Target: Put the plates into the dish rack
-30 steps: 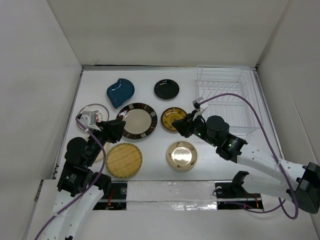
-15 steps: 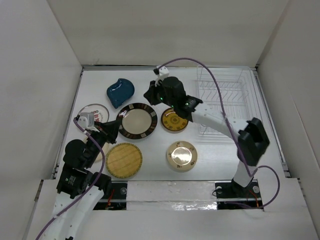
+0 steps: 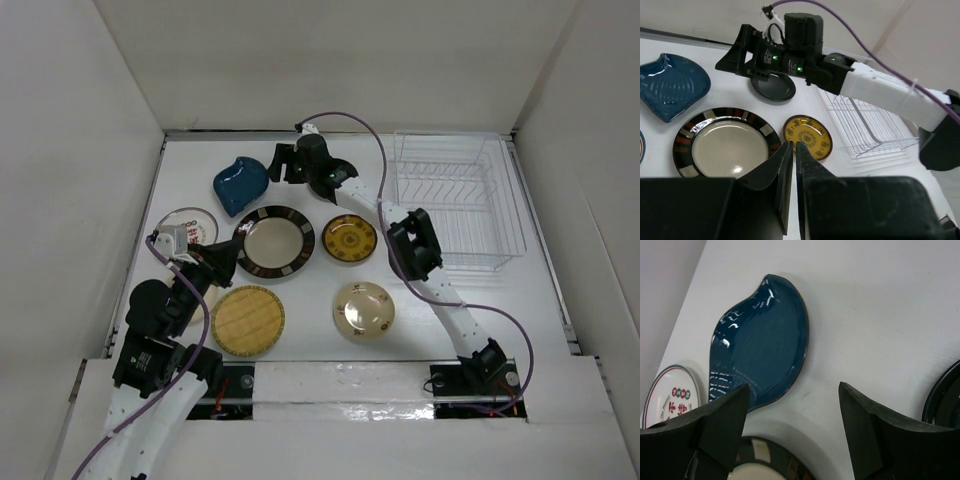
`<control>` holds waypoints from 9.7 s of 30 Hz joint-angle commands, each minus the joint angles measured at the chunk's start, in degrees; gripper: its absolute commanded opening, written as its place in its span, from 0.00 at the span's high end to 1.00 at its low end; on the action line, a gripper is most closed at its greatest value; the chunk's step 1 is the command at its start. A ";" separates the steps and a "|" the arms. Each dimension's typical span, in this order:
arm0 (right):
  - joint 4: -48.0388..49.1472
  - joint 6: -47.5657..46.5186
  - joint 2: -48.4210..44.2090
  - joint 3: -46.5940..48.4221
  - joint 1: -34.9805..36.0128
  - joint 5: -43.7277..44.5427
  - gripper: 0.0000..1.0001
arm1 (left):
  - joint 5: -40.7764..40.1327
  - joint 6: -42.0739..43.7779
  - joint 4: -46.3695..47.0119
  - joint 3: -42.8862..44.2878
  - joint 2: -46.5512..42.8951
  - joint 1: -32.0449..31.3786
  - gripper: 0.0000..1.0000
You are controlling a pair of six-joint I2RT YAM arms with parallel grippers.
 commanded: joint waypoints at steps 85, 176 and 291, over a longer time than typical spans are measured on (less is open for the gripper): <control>4.35 -10.11 -66.20 -47.11 -35.17 12.94 1.00 | 0.70 0.65 2.55 0.07 -12.40 -0.27 0.84; 19.46 -55.12 -38.00 -58.45 -33.69 49.09 0.92 | -0.71 -0.32 2.19 -0.37 -15.92 -2.03 0.80; 37.11 -53.41 -63.14 -67.60 -27.10 56.29 1.00 | -5.01 0.82 1.14 0.07 -15.39 -2.73 0.82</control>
